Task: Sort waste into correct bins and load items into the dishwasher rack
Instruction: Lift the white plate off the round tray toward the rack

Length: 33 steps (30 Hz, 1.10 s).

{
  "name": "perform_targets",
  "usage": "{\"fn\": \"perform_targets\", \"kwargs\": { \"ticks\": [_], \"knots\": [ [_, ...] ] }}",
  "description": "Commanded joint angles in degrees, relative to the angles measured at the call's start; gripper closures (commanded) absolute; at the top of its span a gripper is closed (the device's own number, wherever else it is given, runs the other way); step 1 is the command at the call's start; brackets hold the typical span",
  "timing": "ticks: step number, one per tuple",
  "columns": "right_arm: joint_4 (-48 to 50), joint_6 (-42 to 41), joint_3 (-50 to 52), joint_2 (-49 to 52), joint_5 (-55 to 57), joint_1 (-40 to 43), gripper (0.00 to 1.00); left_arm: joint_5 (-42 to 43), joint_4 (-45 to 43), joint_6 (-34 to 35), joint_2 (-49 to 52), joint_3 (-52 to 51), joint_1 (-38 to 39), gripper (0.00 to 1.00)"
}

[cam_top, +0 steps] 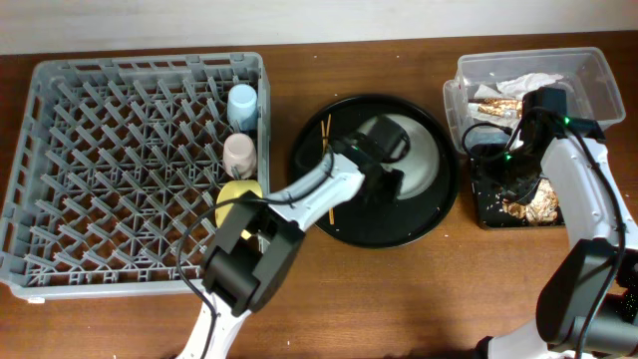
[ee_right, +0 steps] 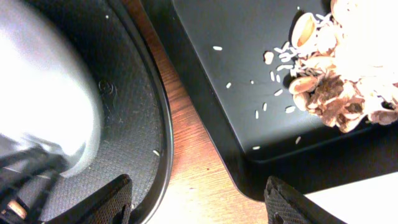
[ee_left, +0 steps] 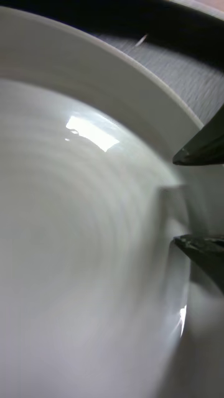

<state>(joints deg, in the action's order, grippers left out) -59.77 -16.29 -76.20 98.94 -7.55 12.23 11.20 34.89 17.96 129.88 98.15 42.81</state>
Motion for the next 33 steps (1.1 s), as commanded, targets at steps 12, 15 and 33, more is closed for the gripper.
{"fn": "perform_targets", "kwargs": {
  "ticks": [12, 15, 33],
  "knots": [
    [0.8, 0.0, 0.2, -1.1, 0.5, 0.1, 0.3, 1.4, 8.3, -4.8, 1.5, 15.1, -9.9, 0.57],
    [1.1, 0.0, 0.2, -1.1, 0.5, 0.1, 0.3, 0.0, 9.2, -4.8, 4.7, 15.1, -10.1, 0.57],
    [1.4, 0.9, 0.2, -1.1, 0.6, 0.1, 0.3, -2.0, 13.4, -4.9, 9.2, 19.3, -8.8, 0.99]
  ]
}}
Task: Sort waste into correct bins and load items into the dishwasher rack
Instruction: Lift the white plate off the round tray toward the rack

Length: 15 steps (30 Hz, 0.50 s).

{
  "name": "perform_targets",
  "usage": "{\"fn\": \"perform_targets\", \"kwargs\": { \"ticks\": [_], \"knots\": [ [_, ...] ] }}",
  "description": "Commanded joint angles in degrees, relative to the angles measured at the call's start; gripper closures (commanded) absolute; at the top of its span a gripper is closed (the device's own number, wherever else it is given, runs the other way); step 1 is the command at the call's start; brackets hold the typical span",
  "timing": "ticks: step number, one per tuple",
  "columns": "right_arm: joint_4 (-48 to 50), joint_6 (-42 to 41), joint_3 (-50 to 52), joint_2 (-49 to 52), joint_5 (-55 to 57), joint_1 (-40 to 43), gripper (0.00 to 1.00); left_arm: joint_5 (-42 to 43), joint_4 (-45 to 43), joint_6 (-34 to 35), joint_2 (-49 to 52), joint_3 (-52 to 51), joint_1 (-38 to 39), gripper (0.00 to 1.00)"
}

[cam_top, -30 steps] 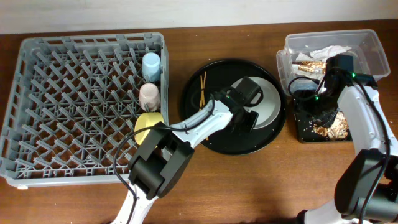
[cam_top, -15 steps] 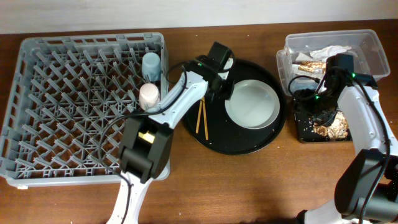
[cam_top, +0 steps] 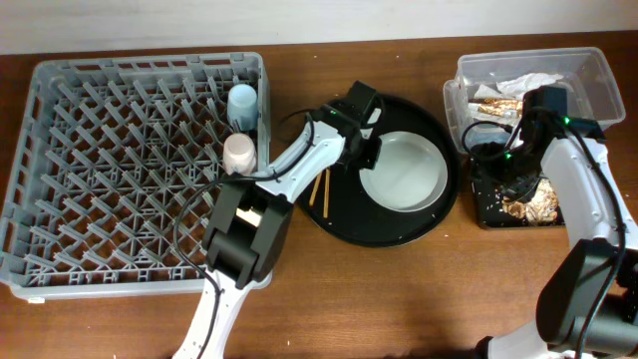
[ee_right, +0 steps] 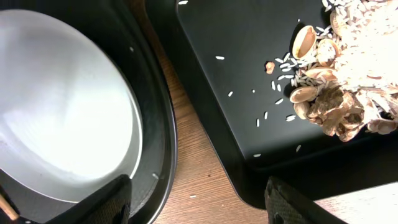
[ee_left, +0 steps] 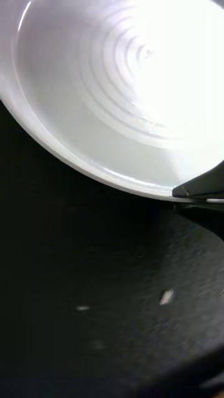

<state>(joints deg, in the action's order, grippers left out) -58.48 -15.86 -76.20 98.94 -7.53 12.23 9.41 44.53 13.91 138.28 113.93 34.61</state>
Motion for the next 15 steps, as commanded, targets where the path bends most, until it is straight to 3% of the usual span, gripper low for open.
{"fn": "perform_targets", "kwargs": {
  "ticks": [1, 5, 10, 13, 15],
  "knots": [
    [0.2, 0.5, 0.2, -1.1, 0.5, 0.1, 0.3, -0.3, 7.0, -2.6, 0.3, 6.9, -1.7, 0.99],
    [0.6, 0.5, 0.2, -1.1, 0.5, 0.1, 0.3, -11.9, 22.2, -7.9, -1.1, 24.0, -5.0, 0.99],
    [0.9, 0.4, 0.2, -1.1, 0.5, 0.1, 0.3, -48.7, 37.4, -8.9, -1.5, 42.0, -5.2, 0.99],
    [1.3, 0.4, 0.2, -1.1, 0.5, 0.1, 0.3, -75.6, 45.9, -7.4, -1.5, 42.9, -5.5, 0.99],
    [1.3, 0.4, 0.2, -1.1, 0.5, 0.1, 0.3, -83.1, 49.6, -3.0, -1.5, 42.9, -6.9, 0.99]
  ]
}}
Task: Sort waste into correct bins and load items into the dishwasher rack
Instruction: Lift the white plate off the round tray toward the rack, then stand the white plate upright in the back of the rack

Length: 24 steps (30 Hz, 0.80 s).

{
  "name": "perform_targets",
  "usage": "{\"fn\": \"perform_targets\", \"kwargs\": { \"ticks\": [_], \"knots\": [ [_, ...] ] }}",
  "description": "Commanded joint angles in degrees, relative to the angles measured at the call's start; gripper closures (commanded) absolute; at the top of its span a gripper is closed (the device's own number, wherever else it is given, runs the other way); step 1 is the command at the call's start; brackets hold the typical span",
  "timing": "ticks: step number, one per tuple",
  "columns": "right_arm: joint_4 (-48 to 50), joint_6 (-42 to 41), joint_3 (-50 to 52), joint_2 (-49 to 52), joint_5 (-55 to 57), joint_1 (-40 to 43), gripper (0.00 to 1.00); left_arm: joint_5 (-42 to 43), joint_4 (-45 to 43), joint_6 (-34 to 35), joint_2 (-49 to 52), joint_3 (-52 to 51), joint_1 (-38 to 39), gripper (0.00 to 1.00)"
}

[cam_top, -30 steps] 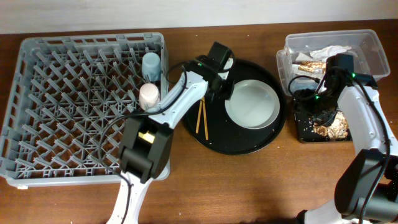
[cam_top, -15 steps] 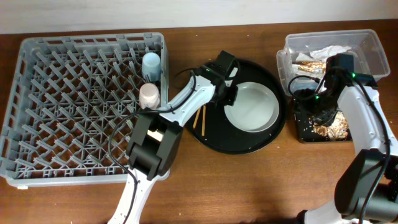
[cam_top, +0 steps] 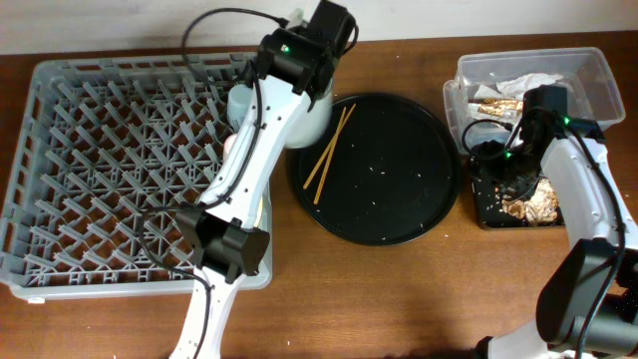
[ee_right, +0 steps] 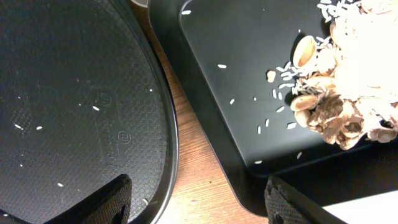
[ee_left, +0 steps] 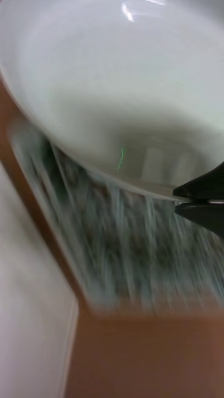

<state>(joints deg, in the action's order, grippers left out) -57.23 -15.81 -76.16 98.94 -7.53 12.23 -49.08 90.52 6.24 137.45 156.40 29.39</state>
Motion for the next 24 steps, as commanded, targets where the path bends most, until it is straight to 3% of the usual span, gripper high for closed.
{"fn": "perform_targets", "kwargs": {
  "ticks": [1, 6, 10, 24],
  "knots": [
    [0.1, 0.4, 0.1, -1.1, 0.5, 0.1, 0.3, -28.0, 5.7, 6.6, -0.7, 0.4, -3.1, 1.0],
    [0.6, 0.4, 0.1, -1.1, 0.5, 0.1, 0.3, -27.2, 6.2, 9.7, -0.8, 0.4, -14.0, 1.0],
    [1.4, 0.4, 0.1, -1.1, 0.5, 0.1, 0.3, -18.7, 5.1, 10.3, -0.8, 0.4, -18.5, 1.0],
    [1.6, 0.4, 0.1, -1.1, 0.5, 0.1, 0.3, -10.7, 4.3, 10.3, 0.5, -0.8, -16.4, 1.0]
  ]
}}
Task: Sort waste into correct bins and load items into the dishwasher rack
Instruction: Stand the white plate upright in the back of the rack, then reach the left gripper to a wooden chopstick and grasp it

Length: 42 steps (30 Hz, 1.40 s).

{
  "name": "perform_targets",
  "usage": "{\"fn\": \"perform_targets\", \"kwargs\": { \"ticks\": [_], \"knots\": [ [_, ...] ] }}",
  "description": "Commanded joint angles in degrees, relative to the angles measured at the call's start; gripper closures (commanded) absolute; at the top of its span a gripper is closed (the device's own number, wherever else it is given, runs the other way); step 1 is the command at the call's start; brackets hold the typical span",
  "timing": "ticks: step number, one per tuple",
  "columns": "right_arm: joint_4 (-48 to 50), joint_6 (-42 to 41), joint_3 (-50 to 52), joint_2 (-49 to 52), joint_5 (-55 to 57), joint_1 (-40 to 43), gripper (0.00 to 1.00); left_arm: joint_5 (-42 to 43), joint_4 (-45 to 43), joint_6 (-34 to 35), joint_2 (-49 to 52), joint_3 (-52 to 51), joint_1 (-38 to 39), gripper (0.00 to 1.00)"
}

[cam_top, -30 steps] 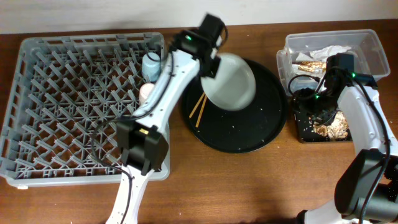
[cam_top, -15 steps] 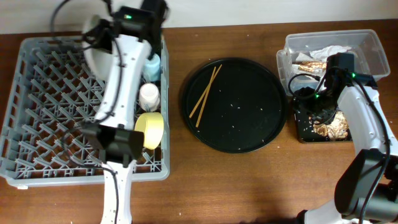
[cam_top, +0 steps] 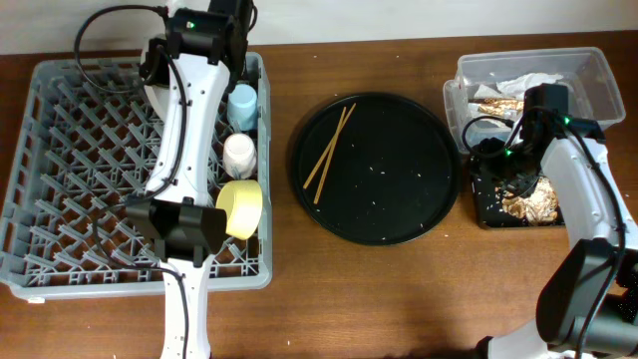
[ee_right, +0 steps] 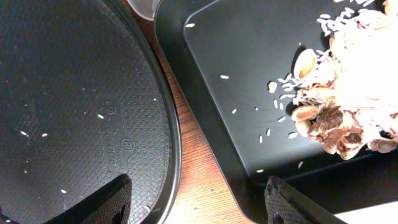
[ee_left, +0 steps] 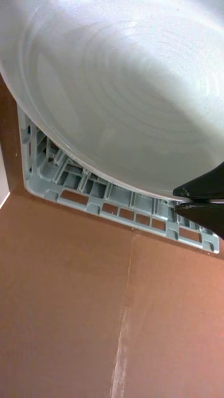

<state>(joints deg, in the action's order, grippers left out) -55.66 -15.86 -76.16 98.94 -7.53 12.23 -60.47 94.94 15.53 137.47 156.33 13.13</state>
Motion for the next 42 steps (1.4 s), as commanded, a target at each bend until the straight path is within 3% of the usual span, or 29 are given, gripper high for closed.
{"fn": "perform_targets", "kwargs": {
  "ticks": [1, 4, 6, 9, 13, 21, 22, 24, 25, 26, 27, 29, 32, 34, 37, 39, 42],
  "knots": [
    [0.0, 0.4, 0.1, -1.1, 0.5, 0.1, 0.3, 0.5, -0.2, 1.0, 1.1, -1.2, -0.2, 0.99],
    [0.0, 0.7, 0.1, -1.1, 0.5, 0.1, 0.3, -8.1, -0.4, 1.0, 2.4, -3.3, -0.5, 1.0],
    [0.0, 0.6, 0.1, -1.1, 0.5, 0.1, 0.3, -9.0, -1.1, 1.0, 2.4, -3.6, -0.6, 1.0],
    [0.0, 0.6, 0.1, -1.1, 0.5, 0.1, 0.3, -7.8, -1.4, 1.0, 2.4, -3.6, -0.5, 1.0],
    [0.3, 0.6, 0.1, -1.1, 0.5, 0.1, 0.3, 0.1, -1.4, 1.0, 2.4, -3.6, -0.4, 1.0],
    [0.4, 0.6, 0.1, -1.1, 0.5, 0.1, 0.3, 2.4, -1.1, 0.9, 2.4, -3.6, -0.4, 0.96],
    [0.4, 0.6, 0.1, -1.1, 0.5, 0.1, 0.3, 2.4, -1.3, 0.9, 2.4, -3.6, -0.4, 0.88],
    [0.4, 0.6, 0.1, -1.1, 0.5, 0.1, 0.3, 2.4, -1.3, 0.9, 2.4, -3.6, -0.4, 0.37],
    [0.4, 0.6, 0.1, -1.1, 0.5, 0.1, 0.3, 2.4, -1.5, 0.9, 2.4, -3.6, -0.4, 0.25],
    [0.4, 0.6, 0.1, -1.1, 0.5, 0.1, 0.3, 2.2, -1.8, 0.9, 2.3, -3.6, -0.4, 0.07],
    [0.3, 0.6, 0.1, -1.1, 0.5, 0.1, 0.3, 2.2, -2.8, 0.9, 2.3, -3.6, -0.4, 0.01],
    [0.2, 0.6, 0.1, -1.1, 0.5, 0.1, 0.3, 3.0, -2.7, 0.8, 2.0, -2.3, -0.4, 0.01],
    [0.2, 0.6, 0.1, -1.1, 0.5, 0.1, 0.3, 17.9, -2.3, -6.6, -0.1, 3.7, -0.2, 0.01],
    [0.0, 0.6, 0.1, -1.1, 0.5, 0.1, 0.29, 36.1, -2.2, -14.5, -2.6, 8.1, 0.6, 0.02],
    [-0.2, 0.6, 0.1, -1.1, 0.5, 0.1, 0.29, 61.2, -2.5, -16.9, -4.4, 9.6, 3.5, 0.11],
    [-0.2, 0.6, 0.1, -1.1, 0.5, 0.1, 0.29, 67.5, -2.1, -16.9, -3.3, 8.8, 6.1, 0.16],
    [-0.2, 0.6, 0.1, -1.1, 0.5, 0.1, 0.29, 68.2, -3.0, -16.8, -1.3, 4.2, 11.9, 0.25]
  ]
}}
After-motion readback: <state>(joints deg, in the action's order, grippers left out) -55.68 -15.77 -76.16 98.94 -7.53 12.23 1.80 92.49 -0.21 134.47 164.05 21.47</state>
